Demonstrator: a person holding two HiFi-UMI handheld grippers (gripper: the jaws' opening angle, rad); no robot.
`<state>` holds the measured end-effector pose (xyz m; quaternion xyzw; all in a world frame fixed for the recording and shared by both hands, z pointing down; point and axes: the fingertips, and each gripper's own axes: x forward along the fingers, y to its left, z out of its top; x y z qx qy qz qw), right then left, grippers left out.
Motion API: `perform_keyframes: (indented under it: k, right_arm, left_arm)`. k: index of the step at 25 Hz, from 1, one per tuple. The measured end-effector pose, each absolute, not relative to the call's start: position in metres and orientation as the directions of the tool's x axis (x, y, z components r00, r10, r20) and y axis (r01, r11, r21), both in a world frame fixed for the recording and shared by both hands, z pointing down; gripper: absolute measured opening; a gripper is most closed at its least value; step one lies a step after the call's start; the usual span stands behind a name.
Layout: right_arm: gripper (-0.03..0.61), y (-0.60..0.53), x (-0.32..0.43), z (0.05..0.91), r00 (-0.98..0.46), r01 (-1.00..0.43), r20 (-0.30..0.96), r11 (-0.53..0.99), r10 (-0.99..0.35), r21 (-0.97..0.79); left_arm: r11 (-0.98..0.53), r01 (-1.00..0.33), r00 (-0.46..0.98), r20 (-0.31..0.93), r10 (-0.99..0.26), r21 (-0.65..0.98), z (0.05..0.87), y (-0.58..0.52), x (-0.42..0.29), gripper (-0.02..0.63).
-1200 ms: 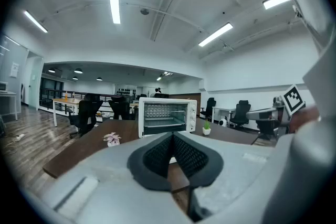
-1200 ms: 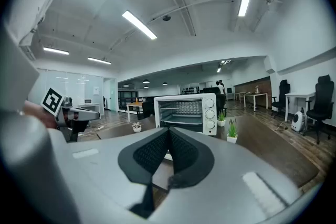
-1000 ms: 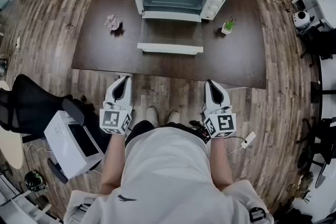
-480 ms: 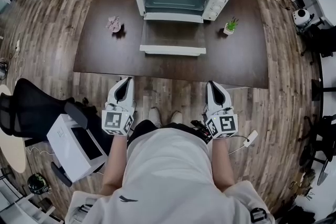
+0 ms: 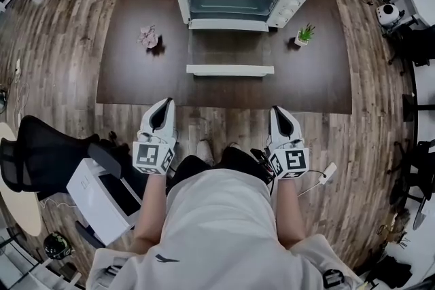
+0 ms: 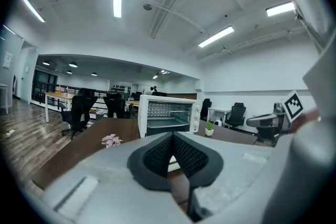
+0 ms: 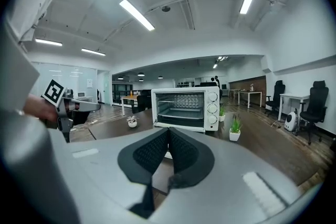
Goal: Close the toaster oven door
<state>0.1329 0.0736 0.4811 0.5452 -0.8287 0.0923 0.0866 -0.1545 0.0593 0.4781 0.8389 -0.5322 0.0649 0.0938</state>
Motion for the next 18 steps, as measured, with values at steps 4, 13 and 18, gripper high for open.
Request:
perform_keyframes:
  k: [4, 13, 18]
  right_arm:
    - [0.014, 0.054, 0.132, 0.484, -0.348, -0.937, 0.249, 0.344, -0.904, -0.064]
    - [0.018, -0.02, 0.13, 0.491, -0.4, -0.916, 0.254, 0.396, -0.881, -0.066]
    - [0.017, -0.068, 0.136, 0.49, -0.453, -0.89, 0.25, 0.452, -0.856, -0.063]
  left_arm:
    - [-0.434, -0.897, 0.442, 0.206, -0.873, 0.086, 0.478, 0.037, -0.16, 0.003]
    - [-0.39, -0.917, 0.4, 0.211, -0.892, 0.088, 0.48, -0.03, -0.159, 0.003]
    - [-0.348, -0.936, 0.352, 0.226, -0.908, 0.059, 0.479, -0.068, -0.15, 0.003]
